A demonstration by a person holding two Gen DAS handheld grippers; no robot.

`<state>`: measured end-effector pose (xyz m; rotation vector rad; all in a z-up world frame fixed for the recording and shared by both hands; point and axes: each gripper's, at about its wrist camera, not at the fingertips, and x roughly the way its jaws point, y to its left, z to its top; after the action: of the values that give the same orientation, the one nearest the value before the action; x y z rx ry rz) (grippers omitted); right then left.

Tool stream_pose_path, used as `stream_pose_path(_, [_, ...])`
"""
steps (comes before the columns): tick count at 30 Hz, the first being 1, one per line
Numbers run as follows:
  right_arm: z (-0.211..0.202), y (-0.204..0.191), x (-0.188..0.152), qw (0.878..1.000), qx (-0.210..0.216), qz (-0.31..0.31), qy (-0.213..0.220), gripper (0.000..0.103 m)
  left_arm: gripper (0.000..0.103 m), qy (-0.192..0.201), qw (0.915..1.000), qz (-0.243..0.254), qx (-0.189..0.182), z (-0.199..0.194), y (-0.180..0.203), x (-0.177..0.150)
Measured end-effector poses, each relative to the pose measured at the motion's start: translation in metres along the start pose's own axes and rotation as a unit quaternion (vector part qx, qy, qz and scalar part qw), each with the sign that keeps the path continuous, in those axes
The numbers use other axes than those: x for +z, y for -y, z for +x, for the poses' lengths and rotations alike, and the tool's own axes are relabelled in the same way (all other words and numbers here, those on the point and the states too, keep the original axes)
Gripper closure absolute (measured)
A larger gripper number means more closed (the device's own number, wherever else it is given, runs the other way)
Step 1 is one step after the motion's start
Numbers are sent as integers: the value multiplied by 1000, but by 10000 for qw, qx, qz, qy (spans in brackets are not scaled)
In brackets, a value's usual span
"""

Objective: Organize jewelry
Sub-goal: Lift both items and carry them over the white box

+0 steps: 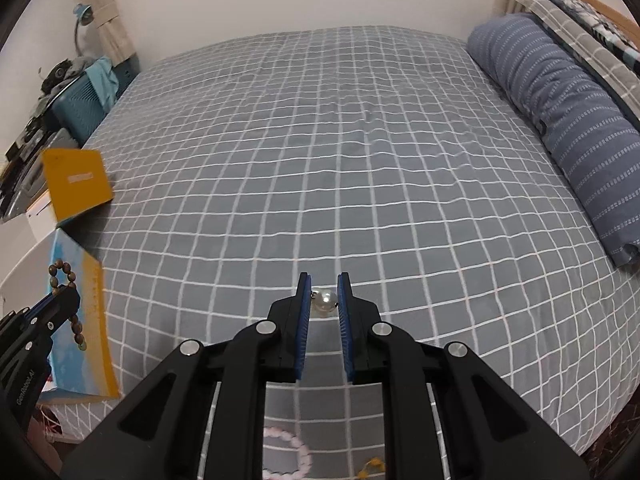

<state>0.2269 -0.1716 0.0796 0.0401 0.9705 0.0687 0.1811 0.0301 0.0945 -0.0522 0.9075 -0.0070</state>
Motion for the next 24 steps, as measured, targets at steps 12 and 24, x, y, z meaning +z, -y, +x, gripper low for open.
stream_pose_path(12, [-38,-108,-9,9963,502,-618,323,90,95,264,9982,-424,319,-52,-79,-16])
stream_pose_path(24, [-66,-223,-18,9854,1141,-1155,522,90,95,520,9909,-1010,718,-95,-172,-38])
